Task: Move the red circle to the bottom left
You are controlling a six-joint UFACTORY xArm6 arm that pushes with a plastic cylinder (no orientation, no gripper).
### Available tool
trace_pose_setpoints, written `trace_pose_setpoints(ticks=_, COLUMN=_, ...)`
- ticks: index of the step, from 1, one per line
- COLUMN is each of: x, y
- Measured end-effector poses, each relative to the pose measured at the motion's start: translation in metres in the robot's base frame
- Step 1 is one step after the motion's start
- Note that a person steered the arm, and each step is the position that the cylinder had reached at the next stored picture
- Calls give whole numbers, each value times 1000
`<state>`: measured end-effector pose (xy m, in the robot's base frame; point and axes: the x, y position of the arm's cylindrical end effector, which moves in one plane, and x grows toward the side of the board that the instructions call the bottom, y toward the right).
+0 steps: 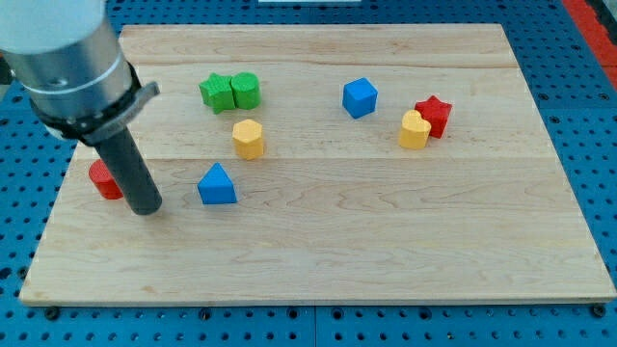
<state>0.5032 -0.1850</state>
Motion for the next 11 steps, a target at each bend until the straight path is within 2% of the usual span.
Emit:
trace_pose_setpoints(ticks=1, x=-33, y=5)
trace_pose_setpoints(ticks=3, x=-55, y=-2)
trace_pose_setpoints(ticks=4, x=-51, y=-18)
trace_pose_setpoints(ticks=6, x=-56, y=-87)
trace_pose_setpoints(ticks=7, x=-57, y=-85)
trace_pose_setpoints(ticks=8, x=-39, y=-90)
trace_pose_setpoints(ticks=9, x=-4, y=-61)
trace_pose_setpoints(ticks=10, x=-34, y=-55)
trace_pose_setpoints(ticks=11, x=-4, y=-11)
